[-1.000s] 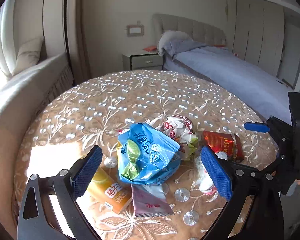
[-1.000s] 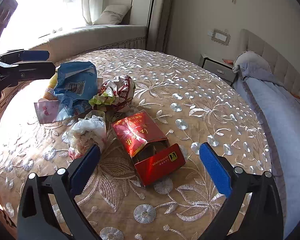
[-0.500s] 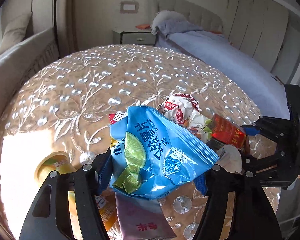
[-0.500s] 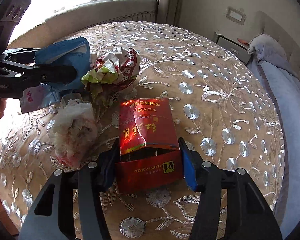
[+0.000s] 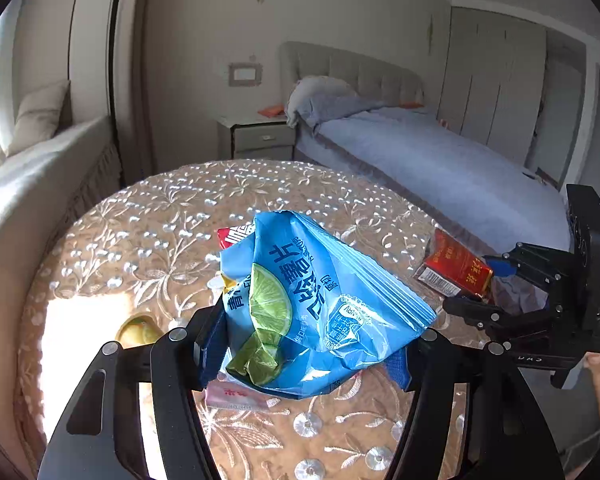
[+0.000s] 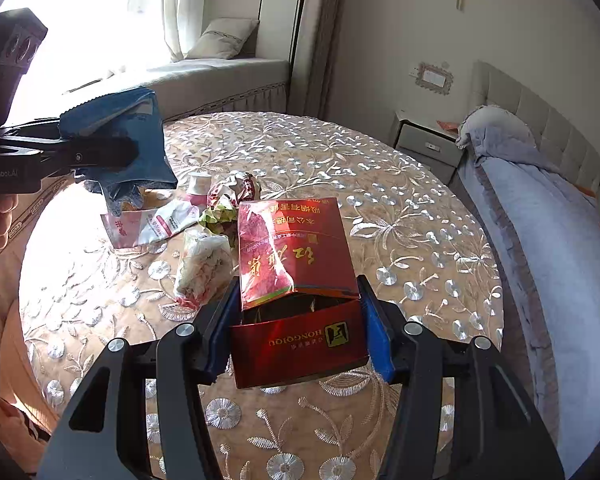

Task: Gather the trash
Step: 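Grasp the blue snack bag with the left tool while the right tool grasps the red box, then carry the blue bag and red box over the bin and open both tools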

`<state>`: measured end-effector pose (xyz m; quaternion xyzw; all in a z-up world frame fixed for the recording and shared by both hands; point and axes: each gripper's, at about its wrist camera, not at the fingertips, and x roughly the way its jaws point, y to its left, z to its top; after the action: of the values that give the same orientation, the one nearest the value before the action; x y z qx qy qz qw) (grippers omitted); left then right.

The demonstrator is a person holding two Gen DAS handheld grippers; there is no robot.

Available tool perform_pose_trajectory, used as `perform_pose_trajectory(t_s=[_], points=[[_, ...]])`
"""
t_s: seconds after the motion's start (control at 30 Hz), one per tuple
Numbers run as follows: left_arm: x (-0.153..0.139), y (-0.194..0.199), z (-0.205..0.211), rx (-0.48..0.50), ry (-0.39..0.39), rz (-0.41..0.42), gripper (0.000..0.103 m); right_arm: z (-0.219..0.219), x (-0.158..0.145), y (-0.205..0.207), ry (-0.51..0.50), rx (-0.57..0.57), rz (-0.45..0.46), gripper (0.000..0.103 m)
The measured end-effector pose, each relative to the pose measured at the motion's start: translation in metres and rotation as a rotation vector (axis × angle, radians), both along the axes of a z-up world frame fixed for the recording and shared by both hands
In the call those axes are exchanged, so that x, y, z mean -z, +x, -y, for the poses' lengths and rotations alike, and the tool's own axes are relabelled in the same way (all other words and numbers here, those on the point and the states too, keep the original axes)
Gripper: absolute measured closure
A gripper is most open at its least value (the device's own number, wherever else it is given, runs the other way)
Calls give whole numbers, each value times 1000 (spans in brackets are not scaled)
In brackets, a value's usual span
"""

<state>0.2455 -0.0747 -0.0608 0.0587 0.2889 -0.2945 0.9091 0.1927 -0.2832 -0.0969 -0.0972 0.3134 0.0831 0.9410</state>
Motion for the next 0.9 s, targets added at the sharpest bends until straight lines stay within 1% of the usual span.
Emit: perform_pose_trajectory(t_s=[0.07, 0.23, 0.4, 0.5, 0.7, 0.8, 0.9], points=[[-2, -17, 12, 32, 6, 18, 41, 6, -4, -16, 10, 19, 16, 47], [0, -53, 50, 136, 18, 22, 41, 28, -10, -59, 18, 80, 43, 47], [8, -85, 91, 240, 44, 29, 41, 53, -9, -97, 30, 156, 50, 47], [18, -104, 118, 314, 62, 19, 41, 69, -5, -117, 39, 209, 47, 47], [49, -143, 173, 489, 113, -33, 41, 98, 17, -155, 41, 315, 13, 46], [70, -164, 202, 576, 175, -45, 41, 113, 38, -175, 31, 380, -29, 46], [95, -178, 233, 678, 257, -90, 41, 128, 61, -191, 29, 432, -80, 46]])
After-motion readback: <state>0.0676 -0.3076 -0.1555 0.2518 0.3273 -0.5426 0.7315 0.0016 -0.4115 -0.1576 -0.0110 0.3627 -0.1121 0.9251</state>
